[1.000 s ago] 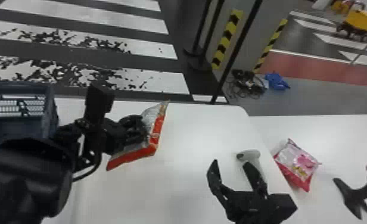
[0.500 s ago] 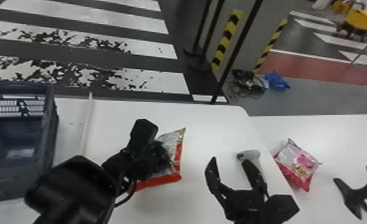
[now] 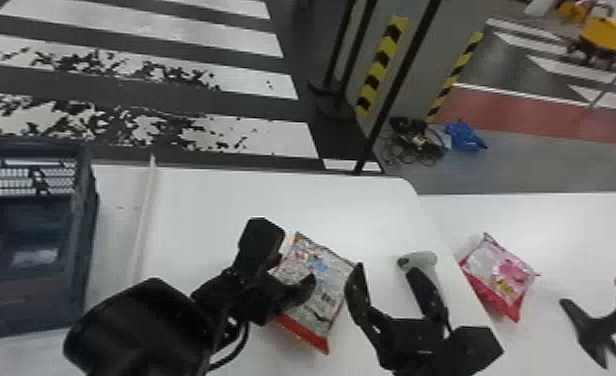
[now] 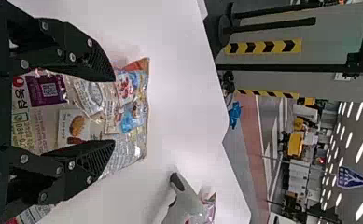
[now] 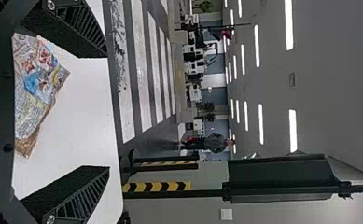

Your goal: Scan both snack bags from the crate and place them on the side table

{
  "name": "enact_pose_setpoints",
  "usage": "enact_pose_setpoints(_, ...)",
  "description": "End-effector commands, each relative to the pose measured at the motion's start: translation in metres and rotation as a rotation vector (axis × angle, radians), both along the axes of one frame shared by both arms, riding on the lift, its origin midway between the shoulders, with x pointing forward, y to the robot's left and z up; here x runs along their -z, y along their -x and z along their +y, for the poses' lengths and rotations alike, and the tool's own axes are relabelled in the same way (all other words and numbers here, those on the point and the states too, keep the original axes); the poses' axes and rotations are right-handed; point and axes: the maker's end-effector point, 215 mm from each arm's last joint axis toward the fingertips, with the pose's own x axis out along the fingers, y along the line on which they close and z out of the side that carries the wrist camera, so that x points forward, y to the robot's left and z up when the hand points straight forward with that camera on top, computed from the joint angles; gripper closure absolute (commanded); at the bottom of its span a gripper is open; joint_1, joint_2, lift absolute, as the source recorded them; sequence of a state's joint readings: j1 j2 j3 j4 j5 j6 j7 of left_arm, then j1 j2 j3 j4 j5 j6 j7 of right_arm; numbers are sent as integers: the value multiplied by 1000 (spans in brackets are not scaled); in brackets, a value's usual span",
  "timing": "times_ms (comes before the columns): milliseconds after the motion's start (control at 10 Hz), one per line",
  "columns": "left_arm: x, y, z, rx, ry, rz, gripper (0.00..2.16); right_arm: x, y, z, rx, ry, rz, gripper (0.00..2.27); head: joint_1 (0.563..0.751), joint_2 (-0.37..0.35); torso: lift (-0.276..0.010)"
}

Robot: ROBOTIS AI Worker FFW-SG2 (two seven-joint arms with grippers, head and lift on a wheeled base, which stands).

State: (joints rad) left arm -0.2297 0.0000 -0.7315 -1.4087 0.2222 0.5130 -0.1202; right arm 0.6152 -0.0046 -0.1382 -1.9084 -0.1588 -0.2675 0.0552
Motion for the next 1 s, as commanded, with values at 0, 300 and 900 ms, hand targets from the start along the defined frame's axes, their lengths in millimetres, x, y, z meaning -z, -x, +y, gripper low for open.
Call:
enact_pose_setpoints(0, -2, -3, 6, -26, 15, 8, 33, 0, 0, 0, 5, -4, 0, 66, 695, -350, -98)
enact_pose_setpoints(300, -52, -26, 29, -113, 46, -106, 33, 4, 0, -3, 7, -4, 13, 66, 695, -350, -98)
enact_pose_setpoints(900, -156, -66, 228, -384, 98, -551, 36, 5, -10, 8, -13, -3, 23, 66, 695, -349, -98)
